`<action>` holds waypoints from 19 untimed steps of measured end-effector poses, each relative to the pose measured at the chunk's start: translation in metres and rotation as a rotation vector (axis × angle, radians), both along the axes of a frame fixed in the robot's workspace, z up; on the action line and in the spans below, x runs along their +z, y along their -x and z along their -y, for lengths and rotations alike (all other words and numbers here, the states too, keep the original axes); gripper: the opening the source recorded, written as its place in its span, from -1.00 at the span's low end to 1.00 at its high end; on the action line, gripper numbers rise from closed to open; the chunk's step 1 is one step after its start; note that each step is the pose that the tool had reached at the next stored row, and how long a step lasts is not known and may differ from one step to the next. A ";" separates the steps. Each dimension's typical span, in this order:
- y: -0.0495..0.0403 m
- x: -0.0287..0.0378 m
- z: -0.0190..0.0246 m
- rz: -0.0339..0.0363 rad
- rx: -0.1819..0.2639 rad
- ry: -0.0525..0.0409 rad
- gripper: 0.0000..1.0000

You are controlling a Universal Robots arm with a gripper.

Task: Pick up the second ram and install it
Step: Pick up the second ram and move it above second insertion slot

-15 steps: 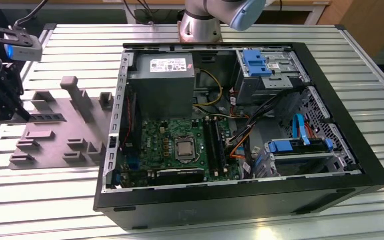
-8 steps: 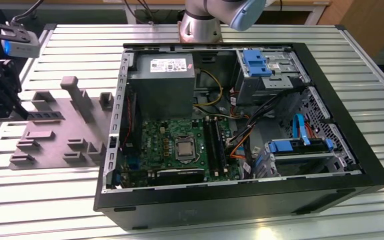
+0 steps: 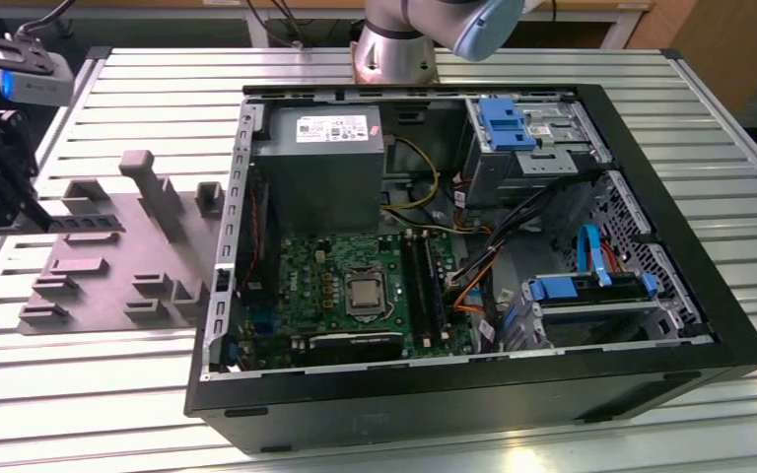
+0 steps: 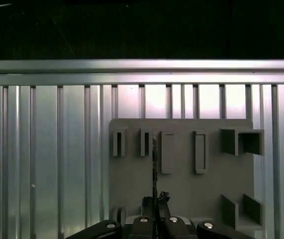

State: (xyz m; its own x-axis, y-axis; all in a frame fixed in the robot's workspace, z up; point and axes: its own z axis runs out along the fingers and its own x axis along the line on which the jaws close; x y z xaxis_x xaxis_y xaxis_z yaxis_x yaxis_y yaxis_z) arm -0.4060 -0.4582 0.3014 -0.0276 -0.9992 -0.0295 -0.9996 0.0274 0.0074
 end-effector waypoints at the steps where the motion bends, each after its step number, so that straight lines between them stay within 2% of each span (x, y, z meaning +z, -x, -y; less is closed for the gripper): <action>1: 0.0000 0.0009 0.0000 0.0000 0.000 0.0000 -0.73; 19: 0.0000 0.0166 -0.0002 0.0000 0.000 0.0000 -0.73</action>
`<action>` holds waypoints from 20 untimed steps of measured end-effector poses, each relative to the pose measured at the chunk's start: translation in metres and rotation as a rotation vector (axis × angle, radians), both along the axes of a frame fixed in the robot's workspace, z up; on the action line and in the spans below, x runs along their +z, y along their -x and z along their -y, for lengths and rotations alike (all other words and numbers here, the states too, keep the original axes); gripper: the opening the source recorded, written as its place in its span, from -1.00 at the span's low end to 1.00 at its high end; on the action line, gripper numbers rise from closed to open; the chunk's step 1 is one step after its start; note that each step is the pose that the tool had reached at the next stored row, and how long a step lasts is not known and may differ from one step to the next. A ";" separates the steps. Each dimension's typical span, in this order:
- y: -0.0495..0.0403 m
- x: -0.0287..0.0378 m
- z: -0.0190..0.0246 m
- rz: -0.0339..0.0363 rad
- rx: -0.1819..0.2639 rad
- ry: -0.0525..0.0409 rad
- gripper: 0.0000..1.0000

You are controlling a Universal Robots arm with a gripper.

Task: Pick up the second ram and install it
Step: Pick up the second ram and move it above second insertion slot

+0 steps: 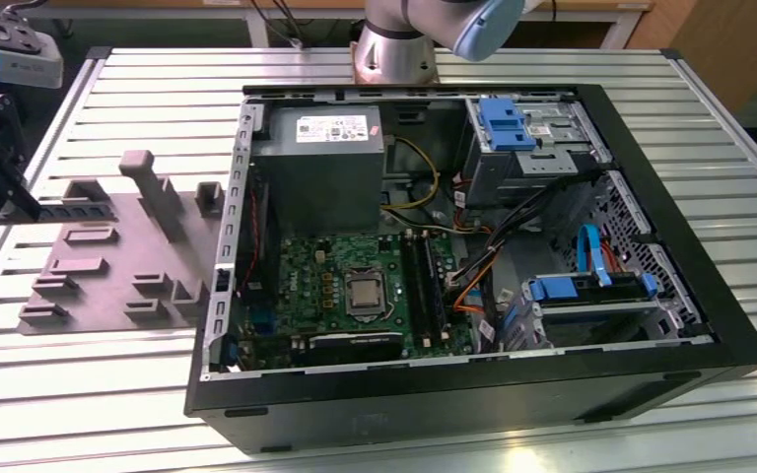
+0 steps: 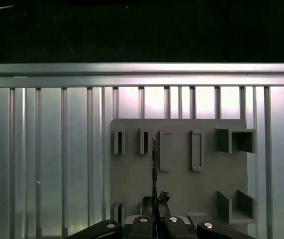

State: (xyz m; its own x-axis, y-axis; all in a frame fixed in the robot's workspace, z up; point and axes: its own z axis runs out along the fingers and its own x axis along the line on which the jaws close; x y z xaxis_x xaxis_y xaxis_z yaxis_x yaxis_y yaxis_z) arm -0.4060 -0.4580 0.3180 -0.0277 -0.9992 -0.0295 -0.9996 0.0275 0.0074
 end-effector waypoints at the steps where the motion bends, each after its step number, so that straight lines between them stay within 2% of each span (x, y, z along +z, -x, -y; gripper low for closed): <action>1: 0.0000 0.0009 0.0000 0.0000 0.000 0.0000 -0.73; 11: 0.0000 0.0099 -0.0001 0.0000 0.000 0.0000 -0.73; 12: 0.0000 0.0146 -0.0001 0.0001 0.000 -0.0001 -0.73; 20: 0.0000 0.0226 -0.0003 0.0000 0.000 0.0000 -0.73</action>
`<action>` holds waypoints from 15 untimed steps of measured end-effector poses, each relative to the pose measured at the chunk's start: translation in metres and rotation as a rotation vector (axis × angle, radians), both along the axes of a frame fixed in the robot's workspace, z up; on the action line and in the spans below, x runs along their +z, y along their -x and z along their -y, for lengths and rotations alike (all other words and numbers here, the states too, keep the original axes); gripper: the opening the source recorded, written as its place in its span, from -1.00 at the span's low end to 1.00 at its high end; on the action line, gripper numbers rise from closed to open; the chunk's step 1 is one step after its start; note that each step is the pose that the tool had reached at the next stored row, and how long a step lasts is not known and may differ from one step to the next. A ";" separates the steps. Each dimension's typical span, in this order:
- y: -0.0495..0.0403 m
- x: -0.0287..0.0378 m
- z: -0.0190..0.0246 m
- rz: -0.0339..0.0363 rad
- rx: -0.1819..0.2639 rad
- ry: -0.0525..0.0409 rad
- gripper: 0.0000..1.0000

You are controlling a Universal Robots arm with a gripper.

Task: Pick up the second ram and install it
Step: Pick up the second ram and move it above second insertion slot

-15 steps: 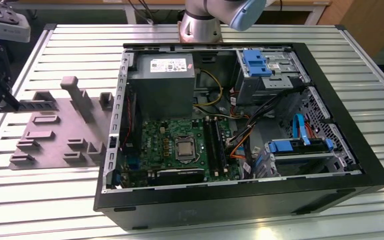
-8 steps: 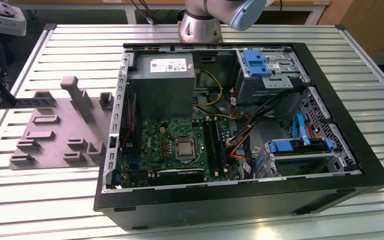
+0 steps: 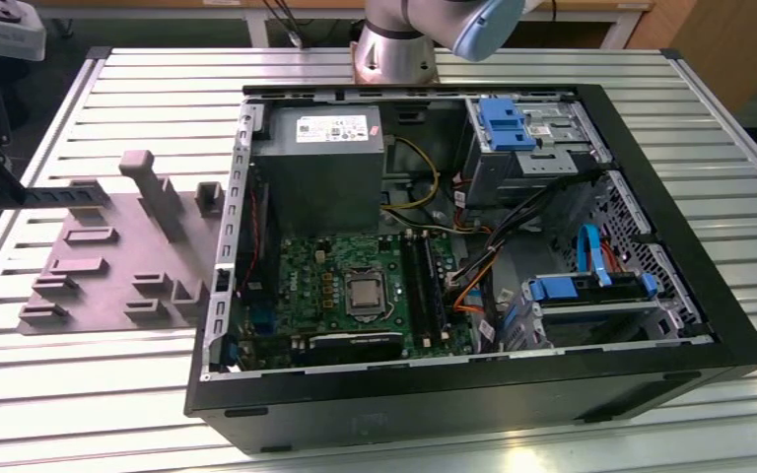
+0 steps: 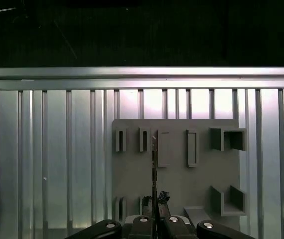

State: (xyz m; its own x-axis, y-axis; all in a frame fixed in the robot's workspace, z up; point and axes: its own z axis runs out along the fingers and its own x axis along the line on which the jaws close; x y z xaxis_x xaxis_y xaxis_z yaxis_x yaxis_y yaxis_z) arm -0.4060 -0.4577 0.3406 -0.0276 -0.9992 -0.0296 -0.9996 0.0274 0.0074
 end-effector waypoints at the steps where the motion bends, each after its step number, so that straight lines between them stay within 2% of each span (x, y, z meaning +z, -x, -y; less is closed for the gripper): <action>1: 0.0000 0.0011 0.0000 0.0000 0.000 0.0001 -0.73; 15: 0.0000 0.0167 -0.0003 0.0001 0.000 0.0000 -0.73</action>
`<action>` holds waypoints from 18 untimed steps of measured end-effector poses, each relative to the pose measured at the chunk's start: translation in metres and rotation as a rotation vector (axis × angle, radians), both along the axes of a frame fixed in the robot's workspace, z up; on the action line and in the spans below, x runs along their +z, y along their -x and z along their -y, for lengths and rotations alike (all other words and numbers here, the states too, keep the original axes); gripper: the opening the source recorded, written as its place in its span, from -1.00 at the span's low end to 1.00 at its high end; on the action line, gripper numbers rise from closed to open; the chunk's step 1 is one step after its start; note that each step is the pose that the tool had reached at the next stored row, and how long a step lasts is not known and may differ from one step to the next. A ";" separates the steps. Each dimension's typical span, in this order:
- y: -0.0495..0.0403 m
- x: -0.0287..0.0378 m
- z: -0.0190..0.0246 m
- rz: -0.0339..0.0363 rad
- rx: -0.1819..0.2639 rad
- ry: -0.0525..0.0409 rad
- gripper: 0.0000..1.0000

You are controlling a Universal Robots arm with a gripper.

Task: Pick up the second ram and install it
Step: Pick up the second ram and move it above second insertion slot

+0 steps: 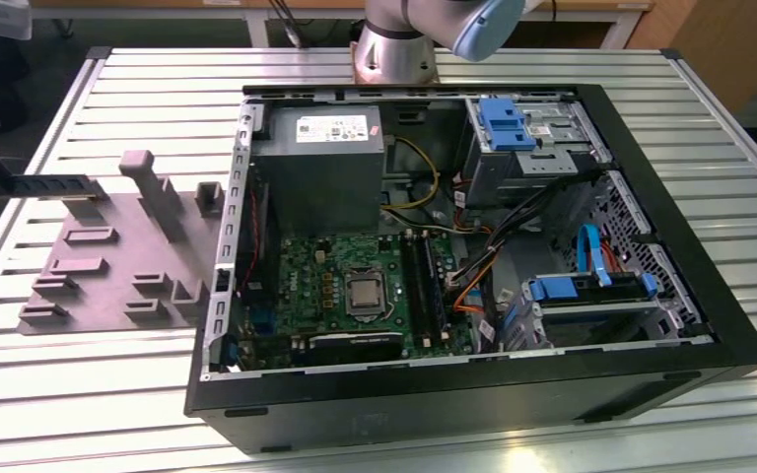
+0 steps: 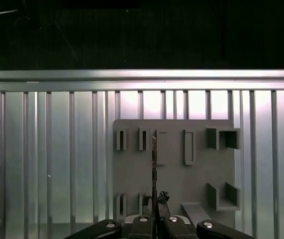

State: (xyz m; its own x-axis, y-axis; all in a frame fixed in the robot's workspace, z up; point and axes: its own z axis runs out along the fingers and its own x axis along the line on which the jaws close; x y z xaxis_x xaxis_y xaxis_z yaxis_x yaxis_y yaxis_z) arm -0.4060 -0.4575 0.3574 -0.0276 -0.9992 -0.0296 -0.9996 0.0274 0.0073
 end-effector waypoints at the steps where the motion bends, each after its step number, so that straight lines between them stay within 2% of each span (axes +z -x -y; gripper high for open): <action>1: 0.0000 0.0013 0.0000 -0.0001 0.000 0.0001 -0.73; 18: 0.0000 0.0230 -0.0007 -0.0001 0.000 0.0000 -0.73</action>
